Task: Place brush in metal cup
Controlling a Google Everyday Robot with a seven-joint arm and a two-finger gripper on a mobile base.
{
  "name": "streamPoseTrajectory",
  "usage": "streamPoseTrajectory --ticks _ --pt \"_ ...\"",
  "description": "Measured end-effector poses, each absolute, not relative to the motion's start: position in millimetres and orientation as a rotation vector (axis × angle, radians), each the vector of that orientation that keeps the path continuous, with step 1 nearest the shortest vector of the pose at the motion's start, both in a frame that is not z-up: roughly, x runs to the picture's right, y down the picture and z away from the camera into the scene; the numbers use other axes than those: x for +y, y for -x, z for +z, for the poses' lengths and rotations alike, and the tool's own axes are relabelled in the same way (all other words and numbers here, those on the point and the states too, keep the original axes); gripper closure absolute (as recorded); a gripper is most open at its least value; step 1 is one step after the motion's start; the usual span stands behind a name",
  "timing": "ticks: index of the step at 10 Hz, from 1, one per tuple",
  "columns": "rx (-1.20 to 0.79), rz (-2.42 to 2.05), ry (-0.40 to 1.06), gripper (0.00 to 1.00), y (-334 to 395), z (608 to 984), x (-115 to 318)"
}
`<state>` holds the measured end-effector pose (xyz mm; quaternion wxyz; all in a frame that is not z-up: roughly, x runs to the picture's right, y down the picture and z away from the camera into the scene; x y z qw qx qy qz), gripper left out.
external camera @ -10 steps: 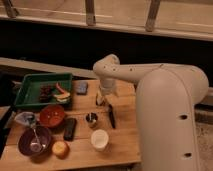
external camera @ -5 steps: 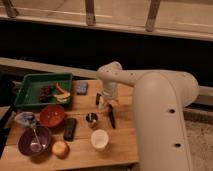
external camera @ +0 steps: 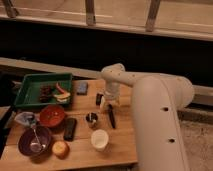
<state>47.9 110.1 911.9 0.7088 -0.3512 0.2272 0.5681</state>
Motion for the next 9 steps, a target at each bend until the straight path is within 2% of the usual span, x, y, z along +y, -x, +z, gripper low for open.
streamPoseTrajectory --ticks 1,4,7,9 --pt "0.500 1.261 0.787 0.38 -47 914 111" --pt "0.478 1.243 0.802 0.70 -41 914 114" --pt "0.442 1.233 0.790 0.98 -40 910 108" --pt "0.420 1.240 0.754 1.00 -48 901 93"
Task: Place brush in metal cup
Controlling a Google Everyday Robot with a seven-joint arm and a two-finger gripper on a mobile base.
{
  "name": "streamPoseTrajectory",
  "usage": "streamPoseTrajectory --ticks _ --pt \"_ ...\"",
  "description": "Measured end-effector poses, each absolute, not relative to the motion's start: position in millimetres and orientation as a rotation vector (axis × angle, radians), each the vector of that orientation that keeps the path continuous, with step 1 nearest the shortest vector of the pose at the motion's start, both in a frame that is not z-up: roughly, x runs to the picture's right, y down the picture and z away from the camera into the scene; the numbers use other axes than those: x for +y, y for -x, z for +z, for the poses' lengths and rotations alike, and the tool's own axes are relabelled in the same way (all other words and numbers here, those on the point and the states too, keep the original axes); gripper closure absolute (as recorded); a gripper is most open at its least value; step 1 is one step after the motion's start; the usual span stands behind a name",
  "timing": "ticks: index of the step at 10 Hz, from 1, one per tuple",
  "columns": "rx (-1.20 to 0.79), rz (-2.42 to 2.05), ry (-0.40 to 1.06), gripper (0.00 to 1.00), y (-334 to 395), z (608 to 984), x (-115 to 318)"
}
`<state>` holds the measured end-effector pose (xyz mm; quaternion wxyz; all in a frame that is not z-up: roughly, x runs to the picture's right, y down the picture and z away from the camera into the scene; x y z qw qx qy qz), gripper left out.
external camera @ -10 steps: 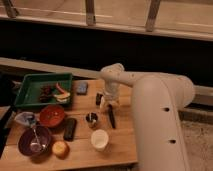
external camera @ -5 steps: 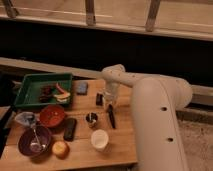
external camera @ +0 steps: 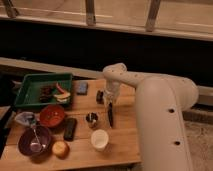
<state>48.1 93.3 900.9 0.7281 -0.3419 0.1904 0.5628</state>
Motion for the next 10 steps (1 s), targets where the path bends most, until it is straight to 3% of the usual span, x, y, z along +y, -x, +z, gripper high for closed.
streamPoseTrajectory --ticks 5,10 --pt "0.269 1.201 0.667 1.00 -47 860 55" --pt "0.098 0.900 0.658 1.00 0 819 51"
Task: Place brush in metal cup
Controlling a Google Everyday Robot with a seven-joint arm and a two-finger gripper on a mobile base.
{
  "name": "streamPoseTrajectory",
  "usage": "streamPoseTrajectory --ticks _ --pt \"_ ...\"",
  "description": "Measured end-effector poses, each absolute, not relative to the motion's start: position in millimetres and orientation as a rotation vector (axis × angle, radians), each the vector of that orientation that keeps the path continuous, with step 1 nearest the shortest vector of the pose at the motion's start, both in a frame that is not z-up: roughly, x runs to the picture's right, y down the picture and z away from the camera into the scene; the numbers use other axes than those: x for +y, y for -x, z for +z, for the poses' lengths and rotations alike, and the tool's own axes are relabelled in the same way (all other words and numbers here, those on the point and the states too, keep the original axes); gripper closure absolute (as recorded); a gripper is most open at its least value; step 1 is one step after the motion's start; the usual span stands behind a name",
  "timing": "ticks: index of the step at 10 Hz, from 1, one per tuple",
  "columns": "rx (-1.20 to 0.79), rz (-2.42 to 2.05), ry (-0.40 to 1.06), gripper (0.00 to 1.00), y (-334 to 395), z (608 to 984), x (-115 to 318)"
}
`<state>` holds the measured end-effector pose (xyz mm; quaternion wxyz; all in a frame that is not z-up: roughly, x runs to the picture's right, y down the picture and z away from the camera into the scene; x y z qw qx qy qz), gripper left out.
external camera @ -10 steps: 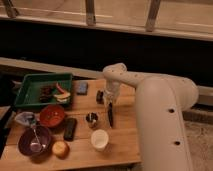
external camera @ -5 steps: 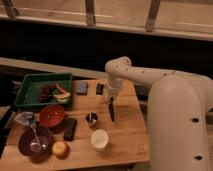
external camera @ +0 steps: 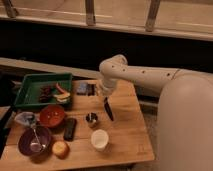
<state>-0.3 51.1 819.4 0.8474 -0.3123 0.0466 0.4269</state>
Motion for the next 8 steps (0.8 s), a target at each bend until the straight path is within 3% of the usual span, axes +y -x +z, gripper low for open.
streamPoseTrajectory --ticks 3,8 --pt "0.005 0.716 0.679 1.00 17 800 61" --pt "0.003 0.681 0.679 1.00 20 798 64"
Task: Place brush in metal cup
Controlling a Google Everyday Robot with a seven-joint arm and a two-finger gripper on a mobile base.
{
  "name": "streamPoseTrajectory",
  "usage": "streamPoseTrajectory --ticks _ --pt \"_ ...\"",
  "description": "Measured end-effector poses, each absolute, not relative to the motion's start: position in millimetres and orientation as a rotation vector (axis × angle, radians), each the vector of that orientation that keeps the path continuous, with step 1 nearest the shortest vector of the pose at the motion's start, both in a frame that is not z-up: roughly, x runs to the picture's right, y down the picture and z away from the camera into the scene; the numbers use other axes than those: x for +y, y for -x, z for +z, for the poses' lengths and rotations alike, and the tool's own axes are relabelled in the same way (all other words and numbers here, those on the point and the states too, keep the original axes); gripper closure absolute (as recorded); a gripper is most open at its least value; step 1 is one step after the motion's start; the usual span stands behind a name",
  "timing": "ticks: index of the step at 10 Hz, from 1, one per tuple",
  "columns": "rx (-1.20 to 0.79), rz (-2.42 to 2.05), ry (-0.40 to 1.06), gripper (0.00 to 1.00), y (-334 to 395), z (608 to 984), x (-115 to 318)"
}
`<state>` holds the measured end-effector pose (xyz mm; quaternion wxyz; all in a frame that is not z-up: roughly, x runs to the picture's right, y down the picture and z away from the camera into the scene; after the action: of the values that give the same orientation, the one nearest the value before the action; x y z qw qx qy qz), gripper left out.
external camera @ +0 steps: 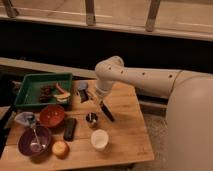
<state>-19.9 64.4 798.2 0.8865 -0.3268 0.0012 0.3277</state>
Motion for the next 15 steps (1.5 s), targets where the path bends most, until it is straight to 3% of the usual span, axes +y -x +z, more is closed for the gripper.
streamPoseTrajectory --ticks 5,15 --pt "0.028 0.676 0.688 1.00 0 798 114" --pt "0.015 0.673 0.690 1.00 -19 796 154"
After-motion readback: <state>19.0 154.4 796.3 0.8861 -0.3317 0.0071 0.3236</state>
